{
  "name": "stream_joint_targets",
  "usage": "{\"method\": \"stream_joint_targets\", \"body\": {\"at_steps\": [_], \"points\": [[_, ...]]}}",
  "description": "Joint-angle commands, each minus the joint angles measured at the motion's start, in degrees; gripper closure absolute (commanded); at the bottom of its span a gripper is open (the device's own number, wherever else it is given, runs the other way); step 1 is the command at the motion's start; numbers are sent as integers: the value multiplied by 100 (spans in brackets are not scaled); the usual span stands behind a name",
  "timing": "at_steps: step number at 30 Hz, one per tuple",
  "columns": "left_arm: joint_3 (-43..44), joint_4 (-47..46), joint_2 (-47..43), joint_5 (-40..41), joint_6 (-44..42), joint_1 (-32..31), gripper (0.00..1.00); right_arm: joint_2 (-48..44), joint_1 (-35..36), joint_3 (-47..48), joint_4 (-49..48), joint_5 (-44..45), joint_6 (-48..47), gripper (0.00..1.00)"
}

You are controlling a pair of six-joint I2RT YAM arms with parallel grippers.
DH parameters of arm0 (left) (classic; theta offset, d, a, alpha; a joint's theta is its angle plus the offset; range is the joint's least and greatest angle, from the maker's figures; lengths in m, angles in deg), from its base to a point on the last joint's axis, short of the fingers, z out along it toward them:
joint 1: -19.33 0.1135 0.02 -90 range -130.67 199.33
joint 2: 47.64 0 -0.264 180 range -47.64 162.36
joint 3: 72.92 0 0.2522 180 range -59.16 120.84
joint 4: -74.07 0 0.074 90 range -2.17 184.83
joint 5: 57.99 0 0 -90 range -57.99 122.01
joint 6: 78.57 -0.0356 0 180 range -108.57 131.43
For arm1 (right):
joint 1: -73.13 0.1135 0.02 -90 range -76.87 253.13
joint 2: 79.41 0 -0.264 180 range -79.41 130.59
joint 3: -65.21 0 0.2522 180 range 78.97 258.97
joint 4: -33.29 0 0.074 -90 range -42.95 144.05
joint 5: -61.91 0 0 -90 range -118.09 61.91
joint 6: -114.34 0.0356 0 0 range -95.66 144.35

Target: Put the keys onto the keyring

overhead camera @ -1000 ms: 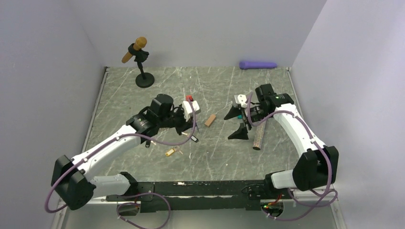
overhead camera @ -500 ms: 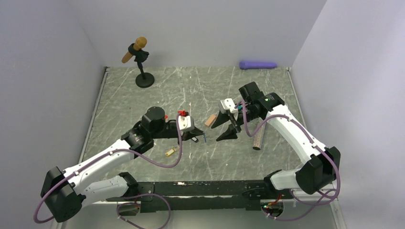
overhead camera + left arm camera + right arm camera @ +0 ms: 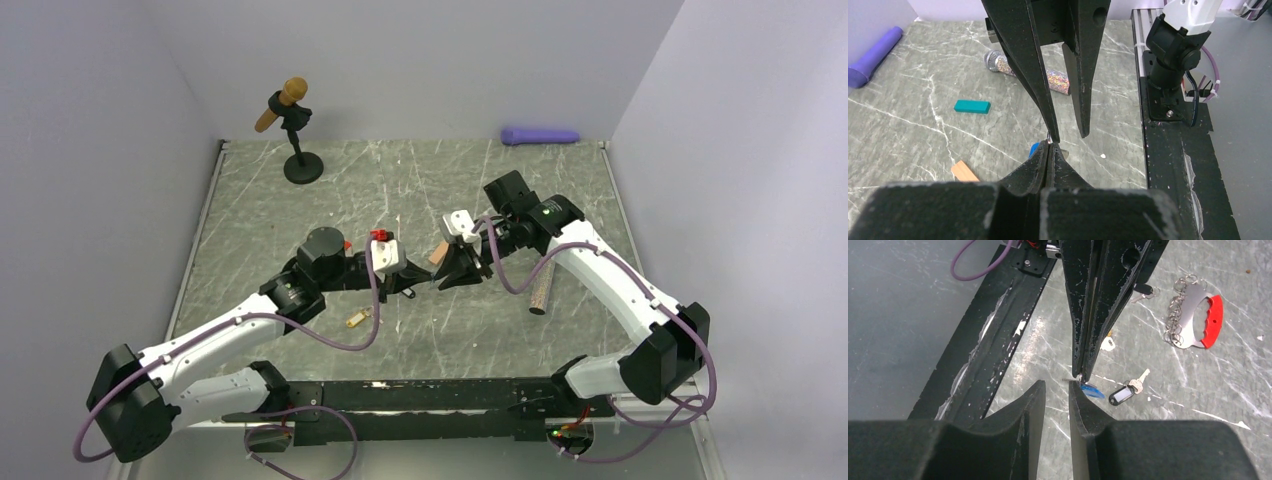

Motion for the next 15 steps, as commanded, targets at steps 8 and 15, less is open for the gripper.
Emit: {"method": "stream_joint_targets", "body": {"at_steps": [8, 15], "points": [[-118, -437, -56, -29, 159, -34, 100, -121, 20, 112, -272, 351, 199, 72], [-460, -857, -200, -131, 336, -31, 100, -249, -114, 184, -31, 237, 74, 72]]}}
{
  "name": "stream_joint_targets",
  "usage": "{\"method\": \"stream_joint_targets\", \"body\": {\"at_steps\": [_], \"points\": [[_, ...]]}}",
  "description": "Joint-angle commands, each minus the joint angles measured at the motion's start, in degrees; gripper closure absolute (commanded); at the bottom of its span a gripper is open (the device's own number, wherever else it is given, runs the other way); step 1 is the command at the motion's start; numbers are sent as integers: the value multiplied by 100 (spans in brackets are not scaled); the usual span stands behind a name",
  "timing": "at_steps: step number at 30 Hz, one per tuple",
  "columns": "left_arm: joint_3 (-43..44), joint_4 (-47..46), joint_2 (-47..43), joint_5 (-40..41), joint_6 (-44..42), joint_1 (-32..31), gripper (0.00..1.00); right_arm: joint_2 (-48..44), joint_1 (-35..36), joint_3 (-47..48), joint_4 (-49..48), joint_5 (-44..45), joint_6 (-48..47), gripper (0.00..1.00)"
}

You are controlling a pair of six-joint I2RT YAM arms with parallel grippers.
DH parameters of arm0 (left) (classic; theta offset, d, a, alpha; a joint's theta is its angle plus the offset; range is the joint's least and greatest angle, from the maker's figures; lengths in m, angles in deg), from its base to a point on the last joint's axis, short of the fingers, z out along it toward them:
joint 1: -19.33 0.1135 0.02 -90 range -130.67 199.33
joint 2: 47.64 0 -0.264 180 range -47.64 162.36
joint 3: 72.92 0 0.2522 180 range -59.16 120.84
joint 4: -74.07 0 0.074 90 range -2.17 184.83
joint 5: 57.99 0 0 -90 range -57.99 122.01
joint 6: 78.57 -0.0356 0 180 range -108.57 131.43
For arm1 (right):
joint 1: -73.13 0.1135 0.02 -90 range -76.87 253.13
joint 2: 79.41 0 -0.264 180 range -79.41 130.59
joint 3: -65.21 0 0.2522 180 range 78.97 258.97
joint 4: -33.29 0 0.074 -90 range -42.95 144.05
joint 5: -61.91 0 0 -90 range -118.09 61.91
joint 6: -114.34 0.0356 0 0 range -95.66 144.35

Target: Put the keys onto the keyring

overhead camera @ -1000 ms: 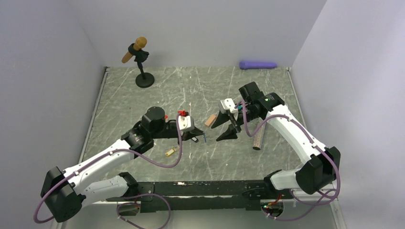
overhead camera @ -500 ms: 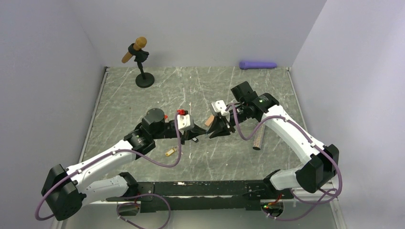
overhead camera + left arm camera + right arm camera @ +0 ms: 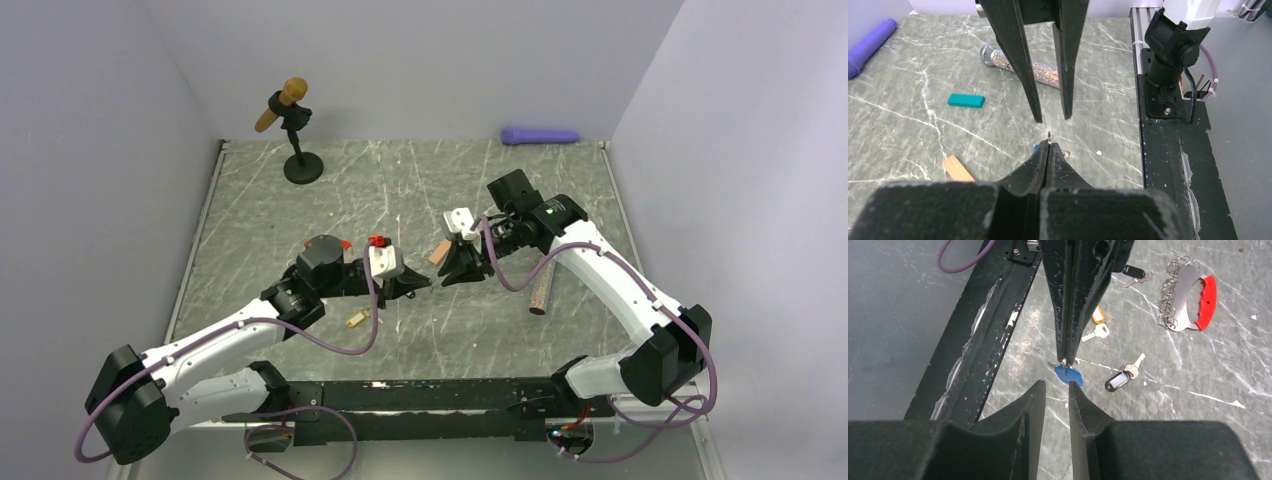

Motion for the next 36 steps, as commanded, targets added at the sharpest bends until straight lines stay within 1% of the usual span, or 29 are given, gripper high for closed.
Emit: {"method": "stream_joint_targets", "body": {"at_steps": [1, 7, 14, 15, 25, 29, 31, 34, 36], "points": [[-177, -656, -189, -222, 232, -31, 100, -202, -58, 189, 36, -124, -145, 72], [-431, -1241, -279, -283, 365, -33, 100, -106, -51, 105, -97, -257, -107, 72], [-595, -1815, -141, -349, 631, -31, 100, -55, -49, 53, -205, -434, -63, 73], [-607, -1888, -115, -342, 826, -33, 100, -40, -43, 57, -200, -461, -62, 73], [-691, -2447, 150, -155, 1104, -31, 100, 16, -3, 39, -203, -647, -80, 78], [-707, -2517, 200, -83, 1120, -33, 100, 6, -5, 28, -202, -667, -89, 83], [-725, -2542, 194, -38, 1129, -26, 100, 0, 1, -5, -221, -667, -89, 89], [-751, -2552, 168, 25, 1141, -32, 100, 4, -2, -38, -233, -620, -106, 100], [-761, -2524, 157, 44, 1154, -34, 100, 0, 2, -51, -202, -566, -144, 100]]}}
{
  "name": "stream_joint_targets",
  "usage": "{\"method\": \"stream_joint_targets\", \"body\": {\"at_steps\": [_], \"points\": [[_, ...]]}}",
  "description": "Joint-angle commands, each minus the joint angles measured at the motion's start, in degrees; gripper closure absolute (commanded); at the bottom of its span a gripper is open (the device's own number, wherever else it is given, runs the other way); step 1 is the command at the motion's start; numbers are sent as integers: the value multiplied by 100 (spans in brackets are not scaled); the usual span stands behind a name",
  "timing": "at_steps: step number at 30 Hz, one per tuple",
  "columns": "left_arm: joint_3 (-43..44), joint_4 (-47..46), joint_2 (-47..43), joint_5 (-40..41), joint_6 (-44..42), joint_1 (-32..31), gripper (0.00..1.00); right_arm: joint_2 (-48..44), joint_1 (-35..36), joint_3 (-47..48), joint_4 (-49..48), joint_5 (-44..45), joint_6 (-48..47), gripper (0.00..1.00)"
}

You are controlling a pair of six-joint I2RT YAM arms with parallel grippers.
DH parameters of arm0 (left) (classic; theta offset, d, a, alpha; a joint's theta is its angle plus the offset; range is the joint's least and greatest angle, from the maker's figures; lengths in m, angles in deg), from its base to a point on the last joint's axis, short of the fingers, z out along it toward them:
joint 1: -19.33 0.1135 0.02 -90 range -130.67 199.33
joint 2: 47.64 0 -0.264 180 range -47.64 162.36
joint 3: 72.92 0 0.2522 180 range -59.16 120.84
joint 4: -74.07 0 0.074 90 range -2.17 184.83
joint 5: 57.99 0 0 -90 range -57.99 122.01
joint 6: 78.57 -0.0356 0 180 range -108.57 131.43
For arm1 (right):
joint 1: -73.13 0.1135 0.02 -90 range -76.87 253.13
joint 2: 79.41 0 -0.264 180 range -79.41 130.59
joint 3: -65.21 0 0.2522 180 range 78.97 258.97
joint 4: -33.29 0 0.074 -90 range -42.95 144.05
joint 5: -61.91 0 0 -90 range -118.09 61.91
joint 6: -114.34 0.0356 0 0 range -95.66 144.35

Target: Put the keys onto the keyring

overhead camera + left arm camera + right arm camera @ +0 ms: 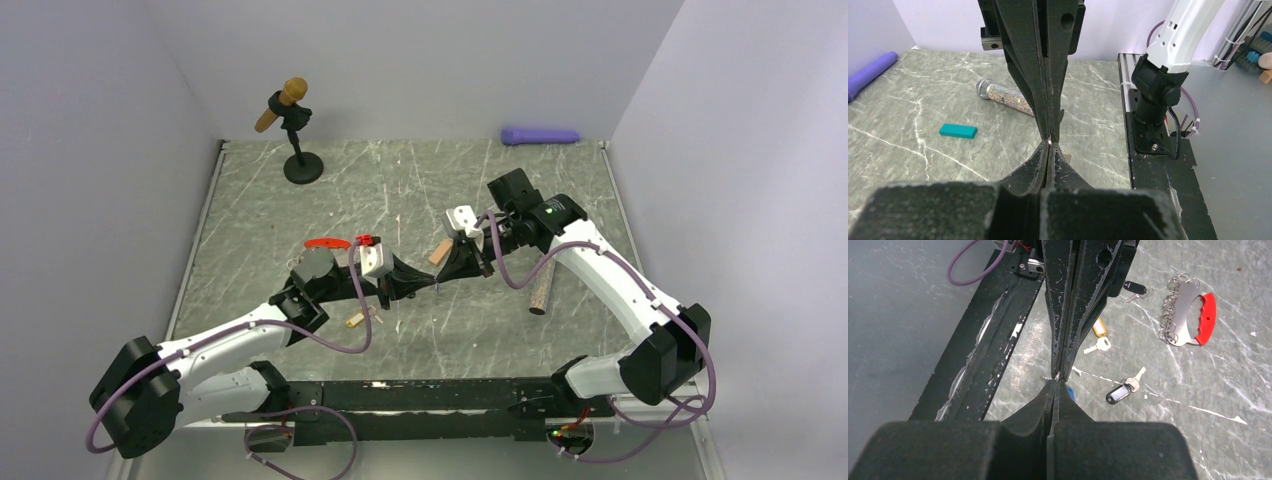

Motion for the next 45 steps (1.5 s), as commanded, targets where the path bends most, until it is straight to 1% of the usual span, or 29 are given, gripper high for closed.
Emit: {"method": "stream_joint_targets", "body": {"at_steps": [1, 2, 3, 4, 5, 7, 8, 11, 13, 16, 19, 22, 25, 29, 38, 40, 42, 45], "points": [[-58, -337, -37, 140, 87, -23, 100, -24, 35, -34, -95, -152, -142, 100], [-53, -272, -41, 133, 95, -18, 100, -30, 31, -28, -94, -109, -124, 100], [-31, -152, -56, 131, 89, -22, 98, -45, 33, 3, -79, -37, -98, 100], [4, 51, -92, 131, 52, -12, 91, -41, 35, 40, -57, 63, -34, 100], [57, 313, -149, 150, 2, -14, 83, -52, 34, 81, -51, 234, 54, 100], [176, 955, -343, 210, -219, -5, 58, -43, 35, 207, 93, 625, 147, 100], [207, 1276, -481, 265, -315, -1, 52, -30, 30, 270, 250, 820, 72, 100], [219, 2067, -928, 492, -900, 11, 47, -7, 34, 435, 762, 1262, -334, 100], [203, 2430, -1200, 633, -1168, 13, 46, -11, 43, 506, 1041, 1535, -488, 100], [167, 2677, -1423, 810, -1410, 13, 46, -34, 74, 575, 1219, 1924, -568, 100], [147, 2470, -1363, 777, -1363, 8, 48, -22, 177, 645, 1323, 2340, -560, 100], [92, 1910, -1154, 688, -1139, -7, 52, 26, 311, 731, 1403, 2537, -485, 100], [101, 1353, -839, 667, -994, -75, 58, 95, 399, 829, 1460, 2552, -410, 100], [283, 973, -391, 687, -973, -210, 64, 168, 427, 881, 1464, 2529, -339, 100], [339, 182, 241, 647, -745, -421, 69, 51, 431, 713, 1283, 2120, -442, 100], [331, 46, 319, 605, -676, -443, 69, -81, 418, 541, 1133, 1945, -629, 100], [302, -56, 348, 573, -629, -467, 69, -292, 422, 240, 966, 1790, -1035, 100], [211, -40, 236, 537, -658, -463, 69, -300, 418, 54, 1142, 1664, -1742, 100]]}}
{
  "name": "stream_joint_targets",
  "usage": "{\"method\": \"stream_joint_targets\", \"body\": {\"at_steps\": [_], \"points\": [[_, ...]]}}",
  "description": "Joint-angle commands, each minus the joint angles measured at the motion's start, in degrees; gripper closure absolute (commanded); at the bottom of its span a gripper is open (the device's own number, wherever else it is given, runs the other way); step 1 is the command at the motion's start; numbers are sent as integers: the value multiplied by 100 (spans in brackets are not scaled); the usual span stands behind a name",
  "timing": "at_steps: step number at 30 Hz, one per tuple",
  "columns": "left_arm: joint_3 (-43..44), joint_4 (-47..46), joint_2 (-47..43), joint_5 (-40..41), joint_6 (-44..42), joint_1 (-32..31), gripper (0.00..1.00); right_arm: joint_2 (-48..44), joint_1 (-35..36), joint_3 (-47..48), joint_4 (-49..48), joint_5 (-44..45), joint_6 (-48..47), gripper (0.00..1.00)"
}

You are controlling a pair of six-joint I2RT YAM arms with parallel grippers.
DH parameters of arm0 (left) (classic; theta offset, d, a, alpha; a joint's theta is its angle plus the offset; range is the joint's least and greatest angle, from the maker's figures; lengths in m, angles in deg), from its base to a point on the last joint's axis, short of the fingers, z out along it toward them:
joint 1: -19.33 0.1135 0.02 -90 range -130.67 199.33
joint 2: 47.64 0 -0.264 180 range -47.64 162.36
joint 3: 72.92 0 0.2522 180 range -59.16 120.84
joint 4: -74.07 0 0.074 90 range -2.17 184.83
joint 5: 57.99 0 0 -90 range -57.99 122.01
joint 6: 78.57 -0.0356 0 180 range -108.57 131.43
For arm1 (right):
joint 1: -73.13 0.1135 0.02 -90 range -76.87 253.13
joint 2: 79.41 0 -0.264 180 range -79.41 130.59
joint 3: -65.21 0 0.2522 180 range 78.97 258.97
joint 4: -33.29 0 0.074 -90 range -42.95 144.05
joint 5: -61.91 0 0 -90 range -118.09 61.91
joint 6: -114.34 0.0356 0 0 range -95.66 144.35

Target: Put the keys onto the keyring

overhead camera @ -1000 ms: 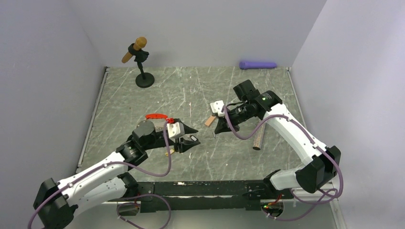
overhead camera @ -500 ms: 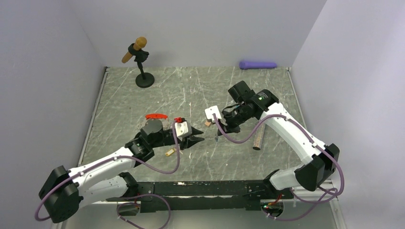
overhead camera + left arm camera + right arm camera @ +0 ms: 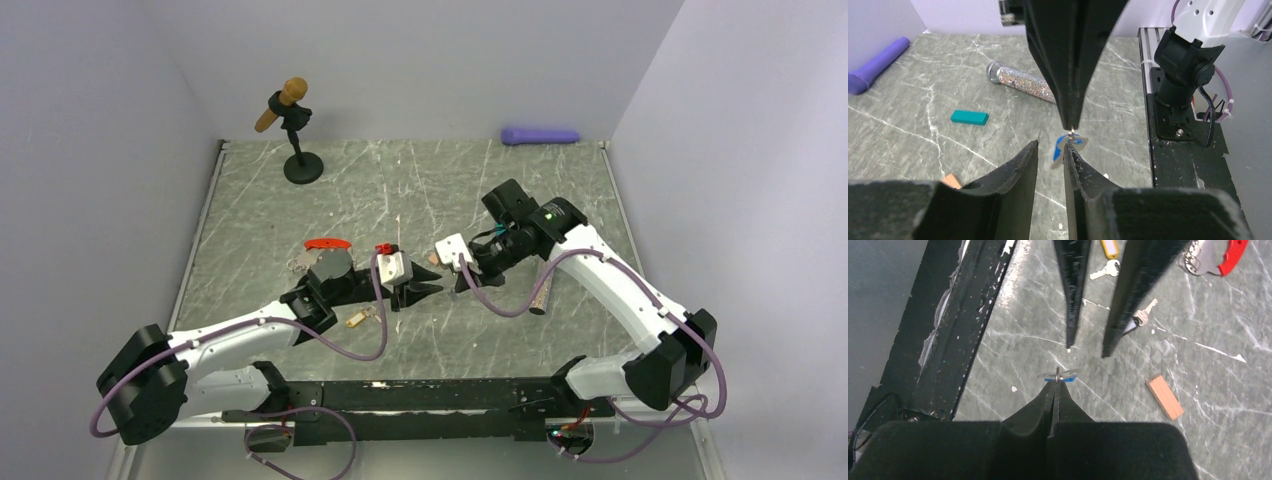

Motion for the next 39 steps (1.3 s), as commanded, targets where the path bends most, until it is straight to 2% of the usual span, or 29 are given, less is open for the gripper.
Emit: {"method": "stream_joint_targets", "body": {"at_steps": [1, 7, 12, 20, 22, 24, 29, 32, 39], "points": [[35, -408, -197, -149, 75, -42, 69, -186, 4, -234, 89, -455, -1238, 100], [-89, 678, -840, 64, -528, -42, 69, 351, -5, 167, 527, -343, -2375, 100], [-64, 1699, -1374, 478, -1197, -46, 68, 942, 35, 1111, 1749, -142, -3143, 100], [-666, 1203, -1931, 771, -1395, -47, 68, 1069, 128, 1897, 1873, 223, -3358, 100], [-692, 1219, -1951, 799, -1379, -41, 68, 907, 183, 1762, 1698, 282, -3432, 100], [-700, 1179, -1950, 789, -1355, -39, 69, 586, 297, 1428, 1117, 466, -3380, 100], [-853, 729, -1934, 787, -1191, -38, 69, -520, 804, -2, -572, 974, -3379, 100], [-887, 552, -1892, 719, -1025, -44, 71, -962, 1088, -558, -1233, 1191, -3293, 100], [-861, 107, -1734, 393, -609, -53, 75, -1040, 1218, -786, -1637, 1363, -2830, 100]]}}
